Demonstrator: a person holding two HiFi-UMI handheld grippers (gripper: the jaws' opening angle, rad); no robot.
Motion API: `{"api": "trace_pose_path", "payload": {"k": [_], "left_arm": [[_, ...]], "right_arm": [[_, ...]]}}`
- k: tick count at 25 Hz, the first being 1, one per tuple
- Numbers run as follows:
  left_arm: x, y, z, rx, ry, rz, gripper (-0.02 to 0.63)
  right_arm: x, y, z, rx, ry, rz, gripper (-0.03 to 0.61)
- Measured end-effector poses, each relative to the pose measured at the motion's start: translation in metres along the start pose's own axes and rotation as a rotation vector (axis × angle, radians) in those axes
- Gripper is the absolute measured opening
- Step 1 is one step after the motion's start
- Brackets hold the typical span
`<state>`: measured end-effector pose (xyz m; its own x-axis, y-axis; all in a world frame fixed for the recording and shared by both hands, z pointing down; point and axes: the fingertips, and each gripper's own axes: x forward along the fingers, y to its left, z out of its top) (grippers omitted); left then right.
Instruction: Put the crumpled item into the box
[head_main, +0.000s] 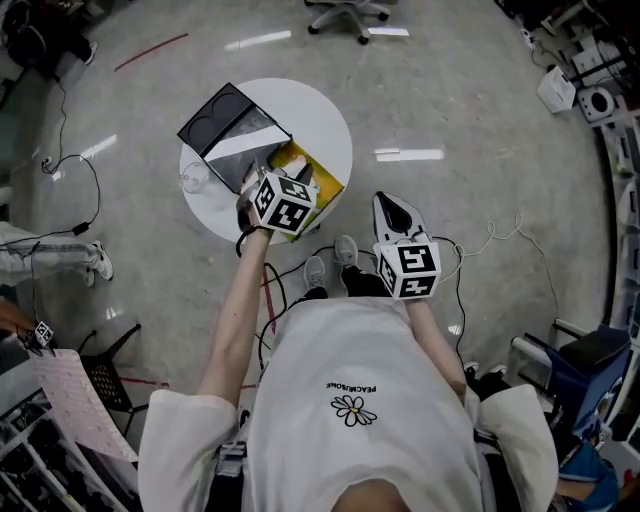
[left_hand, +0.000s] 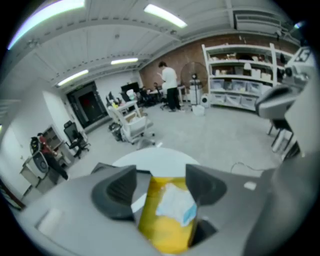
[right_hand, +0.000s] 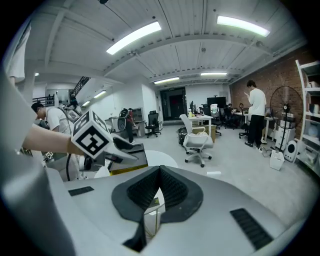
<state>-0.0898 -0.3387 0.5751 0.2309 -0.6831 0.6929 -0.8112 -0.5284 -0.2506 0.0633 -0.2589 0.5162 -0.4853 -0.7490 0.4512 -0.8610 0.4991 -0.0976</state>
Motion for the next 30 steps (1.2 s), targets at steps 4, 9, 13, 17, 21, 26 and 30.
{"api": "trace_pose_path", "payload": {"k": [4, 9, 13, 17, 21, 26, 30], "left_arm": [[-0.039, 0.035, 0.047, -0.066, -0.14, 0.095, 0.269], [-0.101, 0.063, 0.087, -0.148, -0.312, 0.215, 0.185], [-0.141, 0.074, 0.089, -0.222, -0.387, 0.299, 0.116], [-0.167, 0.073, 0.071, -0.326, -0.425, 0.375, 0.047], [-0.176, 0.062, 0.051, -0.395, -0.434, 0.41, 0.003], [-0.182, 0.043, 0.018, -0.505, -0.44, 0.406, 0.002], [-0.175, 0.04, -0.01, -0.566, -0.414, 0.418, 0.002]], "right_arm": [[0.008, 0.015, 0.013, -0.084, -0.022, 0.058, 0.0], [0.014, 0.025, 0.024, -0.129, -0.039, 0.095, 0.002], [0.021, 0.033, 0.032, -0.145, -0.056, 0.122, 0.001], [0.025, 0.043, 0.04, -0.163, -0.072, 0.156, 0.002], [0.028, 0.052, 0.046, -0.177, -0.083, 0.184, 0.002], [0.032, 0.062, 0.046, -0.194, -0.077, 0.214, 0.002], [0.032, 0.068, 0.042, -0.204, -0.066, 0.224, 0.0]]}}
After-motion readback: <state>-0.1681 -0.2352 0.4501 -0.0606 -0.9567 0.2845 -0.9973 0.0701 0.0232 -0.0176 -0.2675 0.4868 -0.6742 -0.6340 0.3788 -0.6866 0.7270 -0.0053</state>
